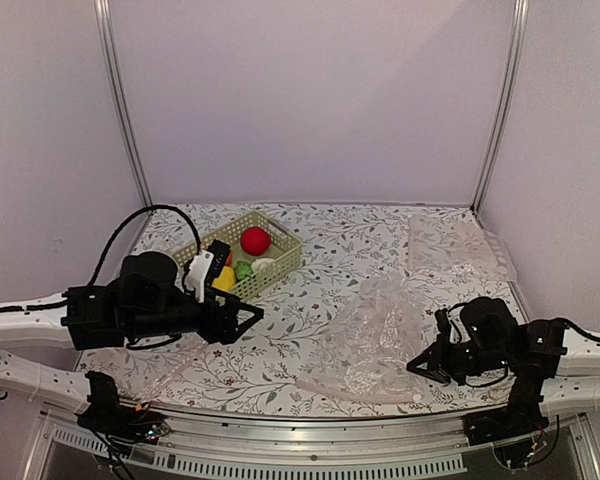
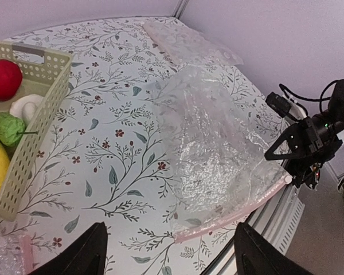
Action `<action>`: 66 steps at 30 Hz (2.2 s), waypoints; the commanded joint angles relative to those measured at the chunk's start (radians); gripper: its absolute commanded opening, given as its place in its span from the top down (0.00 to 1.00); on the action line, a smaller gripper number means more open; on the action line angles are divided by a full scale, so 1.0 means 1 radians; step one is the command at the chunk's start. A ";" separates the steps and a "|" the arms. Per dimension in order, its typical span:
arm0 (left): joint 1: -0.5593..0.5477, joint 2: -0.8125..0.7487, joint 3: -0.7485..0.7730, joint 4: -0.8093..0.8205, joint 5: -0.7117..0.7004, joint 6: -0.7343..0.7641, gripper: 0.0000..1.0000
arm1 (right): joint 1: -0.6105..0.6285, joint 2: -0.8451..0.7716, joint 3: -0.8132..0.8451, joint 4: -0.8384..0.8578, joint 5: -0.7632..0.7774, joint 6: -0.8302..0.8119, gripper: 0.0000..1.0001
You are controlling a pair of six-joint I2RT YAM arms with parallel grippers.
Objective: Place the food in the zip-top bag and seal the zipper
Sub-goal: Pick up the zipper food storage bag from the center of the board, then pass from the right arm to the left
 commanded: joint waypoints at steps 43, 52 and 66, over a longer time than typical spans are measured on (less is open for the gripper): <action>-0.359 0.430 0.281 0.265 -0.352 0.746 0.47 | 0.007 0.564 0.770 0.023 0.091 -0.019 1.00; -0.338 0.484 0.305 0.285 -0.404 0.752 0.50 | 0.008 0.567 0.769 0.019 0.079 -0.019 1.00; -0.320 0.547 0.348 0.274 -0.415 0.764 0.68 | 0.007 0.566 0.769 0.016 0.074 -0.022 1.00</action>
